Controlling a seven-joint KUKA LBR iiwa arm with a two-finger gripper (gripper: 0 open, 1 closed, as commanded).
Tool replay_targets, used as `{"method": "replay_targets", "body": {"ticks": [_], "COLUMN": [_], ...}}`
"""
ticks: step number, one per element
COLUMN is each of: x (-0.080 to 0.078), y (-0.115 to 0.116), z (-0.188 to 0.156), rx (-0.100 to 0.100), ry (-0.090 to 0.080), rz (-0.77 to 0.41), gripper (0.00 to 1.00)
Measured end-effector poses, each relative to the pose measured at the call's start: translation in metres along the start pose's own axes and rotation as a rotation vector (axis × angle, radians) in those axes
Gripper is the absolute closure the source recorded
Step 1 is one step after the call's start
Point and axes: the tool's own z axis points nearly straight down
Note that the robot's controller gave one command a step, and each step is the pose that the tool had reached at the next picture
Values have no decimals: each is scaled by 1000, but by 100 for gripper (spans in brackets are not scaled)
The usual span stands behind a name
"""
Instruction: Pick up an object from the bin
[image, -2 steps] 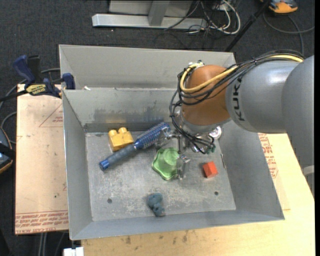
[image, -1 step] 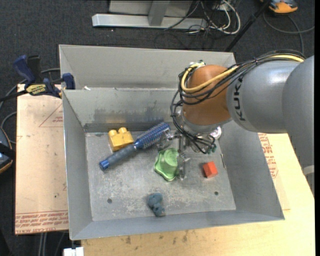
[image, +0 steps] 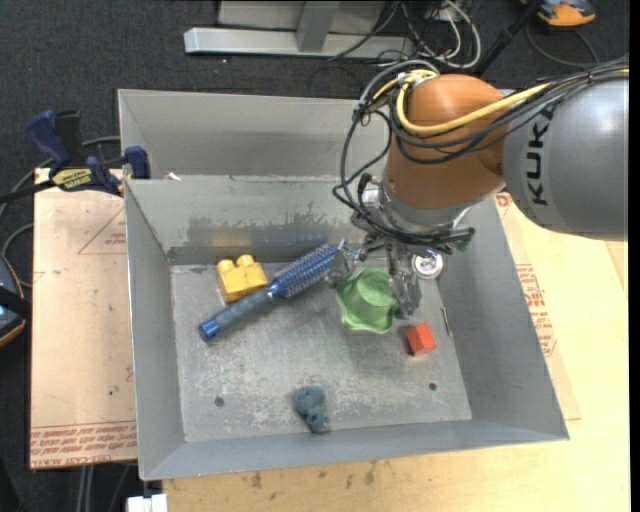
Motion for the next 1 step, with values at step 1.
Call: {"method": "replay_targets", "body": {"ticks": [1], "x": [-2], "y": [-7], "z": [-33], "rx": [-1], "ry": [1], "rz": [8], "gripper": [100]}}
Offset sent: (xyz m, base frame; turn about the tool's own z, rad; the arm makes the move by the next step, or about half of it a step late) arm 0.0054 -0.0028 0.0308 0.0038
